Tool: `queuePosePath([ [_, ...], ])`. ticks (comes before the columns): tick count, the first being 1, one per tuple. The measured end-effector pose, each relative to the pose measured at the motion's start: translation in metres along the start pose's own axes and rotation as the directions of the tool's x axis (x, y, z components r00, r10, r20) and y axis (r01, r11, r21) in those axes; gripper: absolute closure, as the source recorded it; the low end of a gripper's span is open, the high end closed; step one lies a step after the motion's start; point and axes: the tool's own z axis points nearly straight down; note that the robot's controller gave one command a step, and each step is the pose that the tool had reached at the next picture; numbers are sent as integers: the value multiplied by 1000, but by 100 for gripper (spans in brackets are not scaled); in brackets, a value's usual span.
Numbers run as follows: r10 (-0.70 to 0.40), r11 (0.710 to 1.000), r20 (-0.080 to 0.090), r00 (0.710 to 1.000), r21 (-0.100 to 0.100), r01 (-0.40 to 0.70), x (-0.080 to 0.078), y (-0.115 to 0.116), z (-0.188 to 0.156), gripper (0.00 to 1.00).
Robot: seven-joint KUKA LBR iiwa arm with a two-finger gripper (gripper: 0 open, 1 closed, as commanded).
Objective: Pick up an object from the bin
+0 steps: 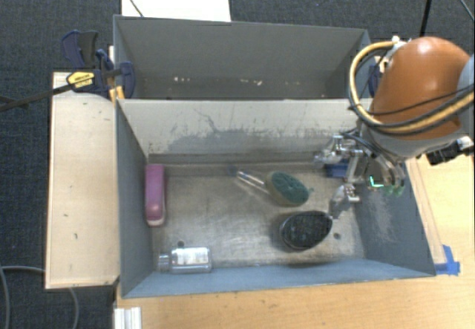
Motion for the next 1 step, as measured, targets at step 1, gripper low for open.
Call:
queuePosePath([
  [1, -362, 932, 23, 932, 7, 362, 38, 6, 154, 0],
])
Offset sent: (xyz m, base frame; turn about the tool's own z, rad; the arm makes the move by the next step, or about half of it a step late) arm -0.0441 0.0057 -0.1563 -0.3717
